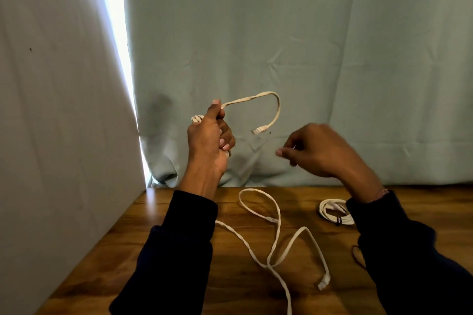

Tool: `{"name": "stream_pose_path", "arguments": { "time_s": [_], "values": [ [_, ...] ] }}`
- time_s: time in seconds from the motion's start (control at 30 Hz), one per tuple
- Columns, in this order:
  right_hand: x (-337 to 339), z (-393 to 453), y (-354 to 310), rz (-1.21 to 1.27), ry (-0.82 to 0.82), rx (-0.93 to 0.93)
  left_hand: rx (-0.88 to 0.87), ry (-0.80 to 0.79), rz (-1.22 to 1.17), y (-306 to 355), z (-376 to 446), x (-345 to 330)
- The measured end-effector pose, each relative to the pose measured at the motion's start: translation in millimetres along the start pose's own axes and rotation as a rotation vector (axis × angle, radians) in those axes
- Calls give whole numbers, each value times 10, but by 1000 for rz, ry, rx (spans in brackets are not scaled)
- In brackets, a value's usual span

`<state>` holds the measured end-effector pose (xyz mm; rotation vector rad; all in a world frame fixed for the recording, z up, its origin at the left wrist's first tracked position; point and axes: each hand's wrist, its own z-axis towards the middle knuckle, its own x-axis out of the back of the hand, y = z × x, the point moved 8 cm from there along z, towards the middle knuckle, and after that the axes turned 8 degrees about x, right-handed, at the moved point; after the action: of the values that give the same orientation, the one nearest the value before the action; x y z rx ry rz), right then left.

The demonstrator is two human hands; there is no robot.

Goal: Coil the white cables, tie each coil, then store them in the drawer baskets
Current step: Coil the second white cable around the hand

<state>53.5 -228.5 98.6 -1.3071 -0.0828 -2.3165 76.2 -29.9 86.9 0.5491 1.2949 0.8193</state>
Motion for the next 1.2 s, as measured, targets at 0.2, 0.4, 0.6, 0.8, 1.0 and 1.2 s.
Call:
{"name": "stream_pose_path", "arguments": {
  "time_s": [0.2, 0.4, 0.6, 0.8, 1.0, 1.2],
  "values": [
    [752, -300, -527, 81, 540, 299, 78, -184, 142, -112, -81, -196],
    [485, -199, -578, -103, 483, 367, 150, -398, 287, -279, -195, -449],
    [630, -225, -539, -8, 481, 492, 403, -625, 249, -459, -290, -512],
    [715, -319, -654, -102, 564, 600, 475, -686, 334, -601, -363, -542],
    [872, -334, -457, -44, 634, 592, 528, -835, 422, -676, -511, -636],
    [923, -296, -179, 201, 672, 554, 430, -867, 549, -710, -657, -760]
  ]
}}
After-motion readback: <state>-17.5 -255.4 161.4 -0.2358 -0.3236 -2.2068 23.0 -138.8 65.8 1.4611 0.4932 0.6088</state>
